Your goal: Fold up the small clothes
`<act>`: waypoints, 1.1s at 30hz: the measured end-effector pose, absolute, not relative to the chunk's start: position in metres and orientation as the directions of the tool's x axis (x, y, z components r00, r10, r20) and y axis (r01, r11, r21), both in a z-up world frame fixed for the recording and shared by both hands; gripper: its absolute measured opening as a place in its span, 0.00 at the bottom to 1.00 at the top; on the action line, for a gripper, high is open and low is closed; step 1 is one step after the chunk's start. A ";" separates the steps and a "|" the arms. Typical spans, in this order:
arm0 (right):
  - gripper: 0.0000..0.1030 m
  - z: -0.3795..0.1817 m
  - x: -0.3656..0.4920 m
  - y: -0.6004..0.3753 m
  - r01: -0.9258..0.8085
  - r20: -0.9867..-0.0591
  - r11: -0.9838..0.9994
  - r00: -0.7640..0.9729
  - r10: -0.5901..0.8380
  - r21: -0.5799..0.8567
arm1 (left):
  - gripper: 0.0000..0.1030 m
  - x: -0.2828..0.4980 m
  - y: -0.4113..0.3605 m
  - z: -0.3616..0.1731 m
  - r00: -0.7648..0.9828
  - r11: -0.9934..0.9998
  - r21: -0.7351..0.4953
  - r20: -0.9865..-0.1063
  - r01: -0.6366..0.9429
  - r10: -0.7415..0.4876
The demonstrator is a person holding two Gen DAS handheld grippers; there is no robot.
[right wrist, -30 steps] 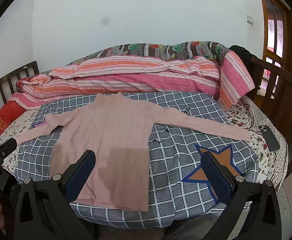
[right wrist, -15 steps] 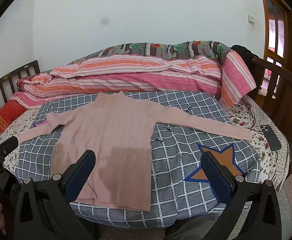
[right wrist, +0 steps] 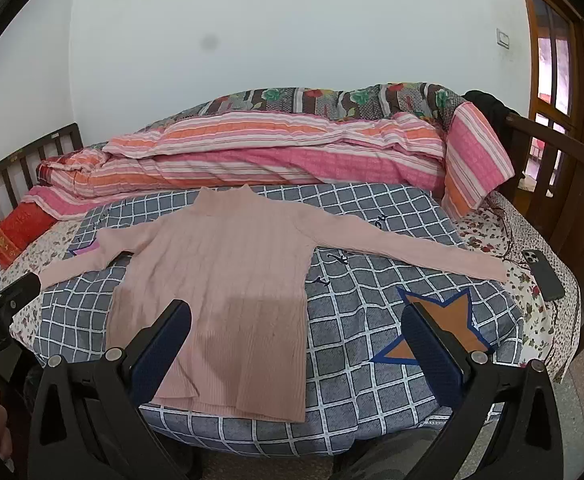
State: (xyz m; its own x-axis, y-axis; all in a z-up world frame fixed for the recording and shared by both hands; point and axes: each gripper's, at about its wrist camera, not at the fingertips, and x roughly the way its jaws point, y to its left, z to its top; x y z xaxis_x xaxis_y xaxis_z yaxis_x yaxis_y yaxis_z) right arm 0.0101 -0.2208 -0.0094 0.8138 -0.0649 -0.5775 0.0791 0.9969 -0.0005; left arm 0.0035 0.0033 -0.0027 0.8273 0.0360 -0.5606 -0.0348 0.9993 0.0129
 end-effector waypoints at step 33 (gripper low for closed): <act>1.00 -0.011 0.013 -0.219 0.078 -0.582 0.997 0.811 -0.063 0.001 | 1.00 0.006 0.004 -0.003 0.825 0.999 0.011 -0.565 -0.035 0.035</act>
